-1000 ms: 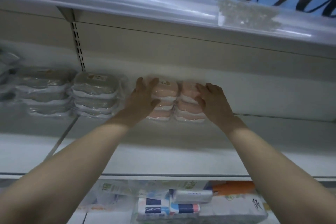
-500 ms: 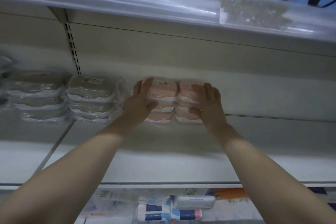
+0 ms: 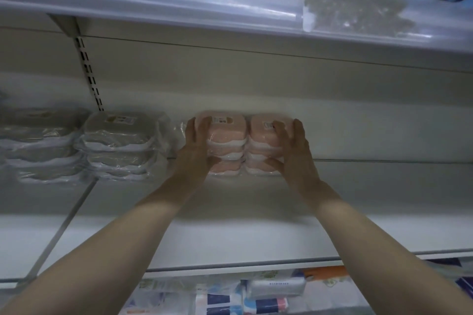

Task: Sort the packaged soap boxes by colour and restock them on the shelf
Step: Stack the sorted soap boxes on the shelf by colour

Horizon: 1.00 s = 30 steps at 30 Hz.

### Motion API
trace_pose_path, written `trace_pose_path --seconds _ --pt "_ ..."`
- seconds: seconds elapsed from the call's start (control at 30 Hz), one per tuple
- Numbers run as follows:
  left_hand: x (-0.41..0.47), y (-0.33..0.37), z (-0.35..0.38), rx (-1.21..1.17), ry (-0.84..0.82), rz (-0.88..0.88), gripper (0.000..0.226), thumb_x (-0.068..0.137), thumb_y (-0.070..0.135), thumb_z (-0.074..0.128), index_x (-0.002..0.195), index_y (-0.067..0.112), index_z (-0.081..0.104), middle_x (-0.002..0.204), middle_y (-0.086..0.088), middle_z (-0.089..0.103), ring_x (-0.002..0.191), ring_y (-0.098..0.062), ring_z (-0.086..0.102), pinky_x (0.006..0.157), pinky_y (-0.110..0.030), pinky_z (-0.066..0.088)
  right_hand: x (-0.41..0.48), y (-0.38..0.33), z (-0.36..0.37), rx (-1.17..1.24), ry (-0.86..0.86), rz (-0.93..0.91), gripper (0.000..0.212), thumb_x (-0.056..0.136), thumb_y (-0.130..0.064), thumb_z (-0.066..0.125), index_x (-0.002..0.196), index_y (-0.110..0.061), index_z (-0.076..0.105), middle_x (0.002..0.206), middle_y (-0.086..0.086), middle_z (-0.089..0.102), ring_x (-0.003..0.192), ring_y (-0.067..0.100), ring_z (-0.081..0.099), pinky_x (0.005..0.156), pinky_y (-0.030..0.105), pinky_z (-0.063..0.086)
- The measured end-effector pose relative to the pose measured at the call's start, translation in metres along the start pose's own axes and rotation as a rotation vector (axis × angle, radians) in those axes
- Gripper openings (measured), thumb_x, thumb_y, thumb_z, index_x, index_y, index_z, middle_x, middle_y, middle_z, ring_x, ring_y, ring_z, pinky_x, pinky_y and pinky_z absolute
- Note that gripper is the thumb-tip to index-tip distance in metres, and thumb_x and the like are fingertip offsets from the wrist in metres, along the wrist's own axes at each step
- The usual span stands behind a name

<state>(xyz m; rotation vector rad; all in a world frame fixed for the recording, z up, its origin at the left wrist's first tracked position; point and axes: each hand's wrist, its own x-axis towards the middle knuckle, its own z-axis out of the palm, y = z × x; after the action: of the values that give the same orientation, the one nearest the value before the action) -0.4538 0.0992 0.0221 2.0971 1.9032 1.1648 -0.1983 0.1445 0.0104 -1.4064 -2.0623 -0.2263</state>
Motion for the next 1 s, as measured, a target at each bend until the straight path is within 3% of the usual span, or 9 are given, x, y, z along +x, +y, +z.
trace_pose_path --seconds 0.13,0.27,0.37,0.53,0.6,0.7,0.8,0.9,1.0 --pt "0.005 -0.003 0.001 0.017 -0.032 0.015 0.1 0.072 0.015 0.082 0.149 0.019 0.018 0.152 -0.015 0.011 0.119 -0.037 0.049 0.089 -0.047 0.051 0.013 0.002 -0.009 -0.089 -0.063 -0.029 0.099 0.072 -0.038 0.084 0.149 -0.035 0.021 0.155 0.022 0.019 0.137 0.044 0.029 0.105 0.049 0.041" --pt "0.005 -0.005 -0.007 0.106 -0.043 0.04 0.105 0.069 0.029 0.083 0.14 0.039 0.008 0.151 -0.013 0.012 0.122 -0.044 0.043 0.096 -0.049 0.045 0.014 -0.001 -0.024 -0.22 -0.071 -0.024 0.099 0.068 -0.054 0.08 0.148 -0.036 0.025 0.15 0.015 0.03 0.144 0.042 0.021 0.102 0.052 0.038" --pt "-0.002 -0.006 -0.014 0.331 -0.028 0.054 0.103 0.076 0.041 0.077 0.148 0.045 0.004 0.159 -0.013 -0.004 0.137 -0.051 0.022 0.11 -0.055 0.03 0.003 -0.006 -0.03 -0.215 -0.021 -0.024 0.101 0.067 -0.058 0.079 0.15 -0.031 0.028 0.15 0.013 0.033 0.144 0.041 0.023 0.104 0.05 0.036" --pt "-0.024 0.009 -0.026 0.548 -0.018 0.093 0.104 0.082 0.047 0.069 0.149 0.044 -0.01 0.158 -0.005 -0.024 0.141 -0.053 -0.001 0.097 -0.056 0.043 -0.011 -0.01 -0.031 -0.218 0.054 -0.03 0.095 0.071 -0.059 0.076 0.148 -0.027 0.03 0.15 0.014 0.037 0.143 0.042 0.027 0.103 0.052 0.037" --pt "-0.031 0.011 -0.024 0.59 0.021 0.17 0.104 0.078 0.042 0.074 0.153 0.037 0.001 0.161 -0.009 -0.012 0.143 -0.051 0.004 0.104 -0.056 0.036 -0.015 -0.012 -0.031 -0.231 0.061 -0.03 0.09 0.075 -0.06 0.072 0.148 -0.027 0.032 0.15 0.014 0.036 0.142 0.042 0.027 0.103 0.053 0.037" --pt "-0.034 0.008 -0.012 0.641 0.14 0.396 0.095 0.069 0.023 0.084 0.149 0.021 0.034 0.157 -0.016 0.025 0.14 -0.046 0.026 0.108 -0.052 0.036 -0.019 -0.015 -0.033 -0.272 0.058 -0.062 0.089 0.079 -0.064 0.063 0.152 -0.026 0.03 0.154 0.015 0.031 0.144 0.043 0.023 0.106 0.054 0.033" --pt "-0.025 0.008 -0.002 0.656 0.144 0.558 0.085 0.077 0.009 0.072 0.15 0.012 0.03 0.156 -0.02 0.025 0.142 -0.043 0.022 0.113 -0.053 0.028 -0.021 -0.02 -0.031 -0.345 0.027 -0.147 0.103 0.073 -0.063 0.07 0.155 -0.021 0.023 0.159 0.018 0.023 0.146 0.043 0.019 0.111 0.055 0.029" --pt "-0.013 0.004 0.007 0.676 0.094 0.557 0.083 0.082 0.015 0.059 0.154 0.013 0.018 0.158 -0.02 0.015 0.145 -0.042 0.014 0.117 -0.053 0.017 -0.021 -0.027 -0.023 -0.411 -0.017 -0.166 0.123 0.061 -0.055 0.084 0.155 -0.015 0.017 0.16 0.019 0.02 0.146 0.043 0.018 0.113 0.06 0.025" --pt "-0.004 -0.005 0.017 0.687 0.104 0.568 0.072 0.088 0.013 0.041 0.154 0.014 0.013 0.159 -0.02 0.012 0.145 -0.043 0.012 0.118 -0.053 0.012 -0.015 -0.036 -0.008 -0.464 -0.049 -0.128 0.127 0.056 -0.047 0.089 0.154 -0.009 0.017 0.158 0.022 0.023 0.145 0.046 0.02 0.11 0.067 0.024"
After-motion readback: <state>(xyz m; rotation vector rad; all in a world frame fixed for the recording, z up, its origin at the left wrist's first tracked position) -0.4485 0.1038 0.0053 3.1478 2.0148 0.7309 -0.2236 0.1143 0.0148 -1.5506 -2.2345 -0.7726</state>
